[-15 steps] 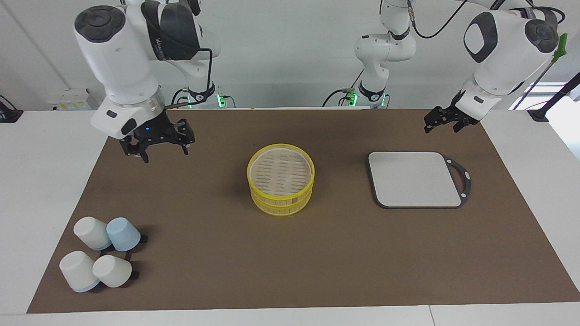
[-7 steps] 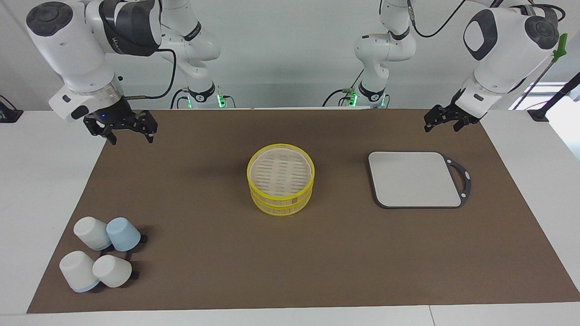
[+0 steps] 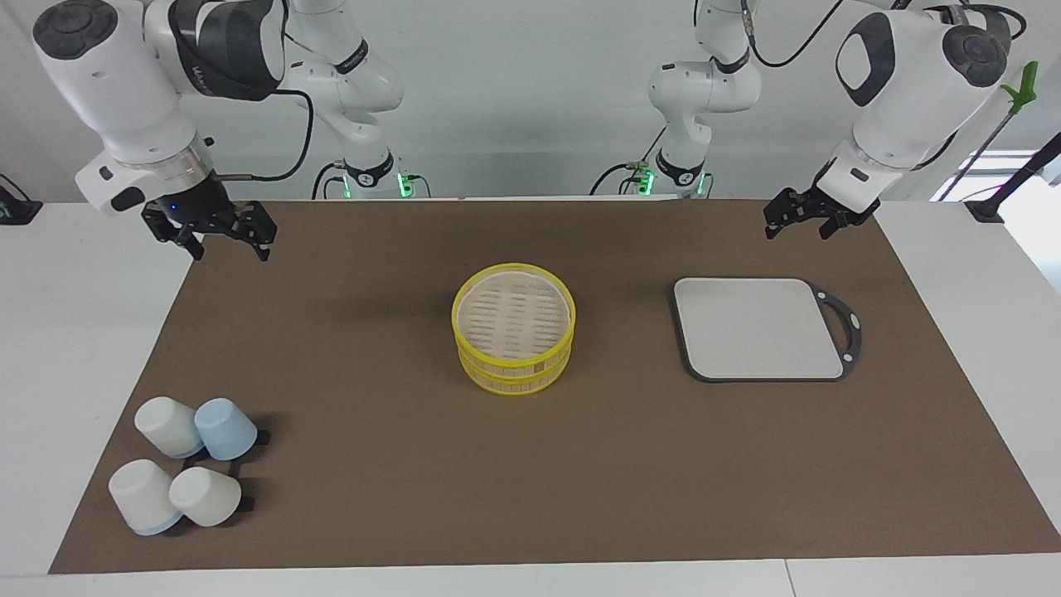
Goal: Place bun in steamer
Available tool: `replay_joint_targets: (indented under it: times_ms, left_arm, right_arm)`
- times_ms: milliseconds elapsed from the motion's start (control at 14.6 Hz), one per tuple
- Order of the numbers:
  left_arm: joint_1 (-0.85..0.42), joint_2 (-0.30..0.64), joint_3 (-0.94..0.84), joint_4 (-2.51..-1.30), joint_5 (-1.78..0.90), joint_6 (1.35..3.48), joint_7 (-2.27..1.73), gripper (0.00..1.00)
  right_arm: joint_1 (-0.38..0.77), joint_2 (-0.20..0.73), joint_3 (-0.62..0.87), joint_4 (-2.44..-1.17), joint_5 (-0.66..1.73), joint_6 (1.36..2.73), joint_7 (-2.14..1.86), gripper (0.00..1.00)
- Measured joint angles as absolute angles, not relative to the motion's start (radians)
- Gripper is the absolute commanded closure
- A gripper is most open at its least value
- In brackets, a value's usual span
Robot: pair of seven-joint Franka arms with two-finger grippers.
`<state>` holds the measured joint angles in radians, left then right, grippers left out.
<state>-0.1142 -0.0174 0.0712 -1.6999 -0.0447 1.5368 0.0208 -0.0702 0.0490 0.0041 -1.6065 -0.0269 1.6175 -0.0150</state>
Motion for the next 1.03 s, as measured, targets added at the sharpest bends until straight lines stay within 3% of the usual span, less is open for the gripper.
replay_joint_targets:
  times_ms: [1029]
  left_arm:
    - [-0.111, -0.017, 0.085, -1.696, -0.045, 1.552, 0.021, 0.00]
  right_arm:
    - [-0.072, 0.049, 0.004, -1.615, 0.012, 1.617, -0.004, 0.00]
